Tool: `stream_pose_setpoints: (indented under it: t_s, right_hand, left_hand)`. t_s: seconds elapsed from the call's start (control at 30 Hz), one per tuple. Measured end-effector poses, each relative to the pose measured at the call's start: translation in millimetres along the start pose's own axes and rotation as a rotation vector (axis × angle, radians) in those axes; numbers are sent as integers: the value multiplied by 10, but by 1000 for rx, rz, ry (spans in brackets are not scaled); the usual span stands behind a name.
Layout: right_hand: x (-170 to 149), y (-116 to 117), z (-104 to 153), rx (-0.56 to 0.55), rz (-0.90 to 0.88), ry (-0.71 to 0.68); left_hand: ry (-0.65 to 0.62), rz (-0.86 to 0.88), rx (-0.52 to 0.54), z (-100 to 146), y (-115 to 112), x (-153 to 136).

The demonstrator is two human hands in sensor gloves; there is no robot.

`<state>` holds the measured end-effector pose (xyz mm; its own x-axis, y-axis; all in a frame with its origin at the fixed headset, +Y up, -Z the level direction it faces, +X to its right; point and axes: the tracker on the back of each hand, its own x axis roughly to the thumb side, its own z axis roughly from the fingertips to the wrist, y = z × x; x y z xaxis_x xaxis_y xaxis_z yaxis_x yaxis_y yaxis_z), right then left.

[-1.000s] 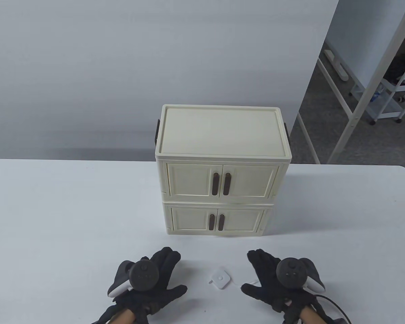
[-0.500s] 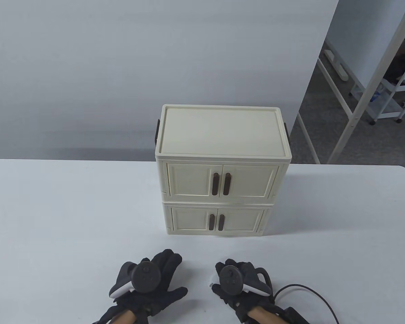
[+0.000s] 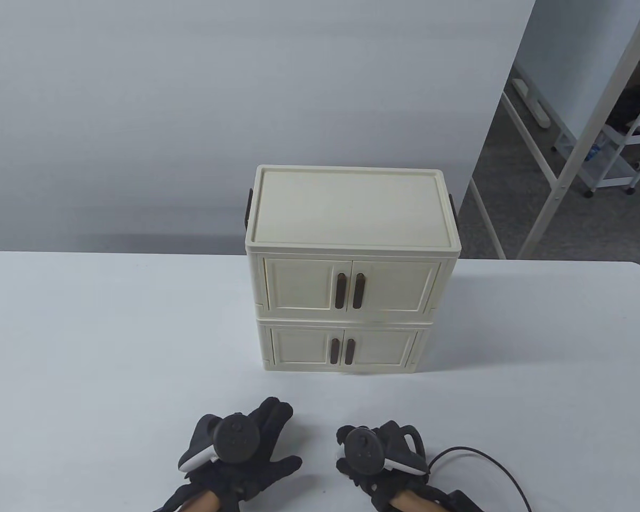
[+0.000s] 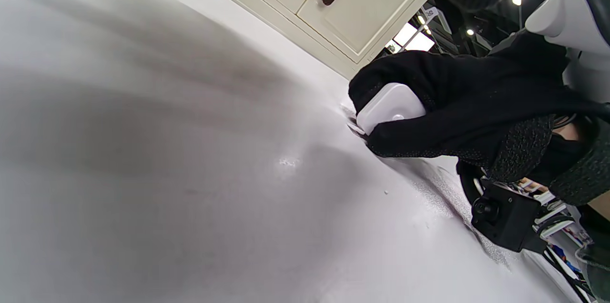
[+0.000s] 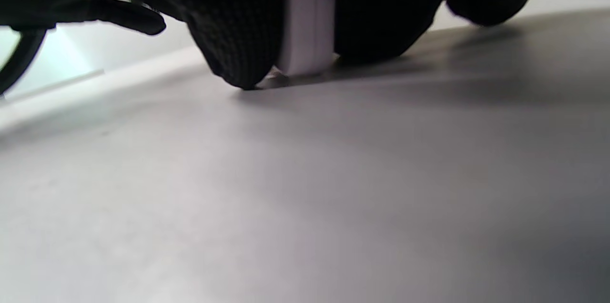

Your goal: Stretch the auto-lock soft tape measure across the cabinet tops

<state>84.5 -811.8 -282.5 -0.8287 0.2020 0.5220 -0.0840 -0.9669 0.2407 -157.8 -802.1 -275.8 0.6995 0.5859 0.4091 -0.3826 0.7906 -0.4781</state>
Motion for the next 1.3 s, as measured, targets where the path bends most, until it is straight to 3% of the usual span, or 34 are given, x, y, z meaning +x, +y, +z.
stream_pose_setpoints:
  t_s: [0.1, 0.23, 0.33, 0.4, 0.53, 0.73, 0.9, 1.07, 1.2, 1.3]
  right_hand:
    - [36, -89, 9, -34, -65, -7]
    - [13, -308, 45, -127, -554, -70]
    - [35, -412, 61, -102, -796, -130]
    - [46, -447, 89, -107, -858, -112]
    - [2, -437, 102, -113, -1001, -99]
    - [-40, -369, 91, -73, -1191, -81]
    - [-69, -550, 93, -134, -1200, -117]
    - [-256, -1011, 113, -279, -1255, -95]
    - [-441, -1596, 146, -400, -1303, -80]
    - [-577, -2063, 211, -489, -1278, -84]
  left_hand:
    - [-33, -49, 67, -9, 8, 77]
    - [-122, -112, 170, -51, 43, 262]
    - [-192, -132, 210, -65, 6, 402]
    - [-227, -183, 315, -30, 20, 482]
    - [-255, -218, 421, 48, 68, 503]
    - [-266, -195, 435, 72, 99, 495]
    - [-271, -139, 508, 99, 261, 482]
    - [-219, -78, 721, 200, 709, 375]
    - [-165, -5, 868, 196, 1238, 330]
    - [-122, -72, 961, 190, 1730, 435]
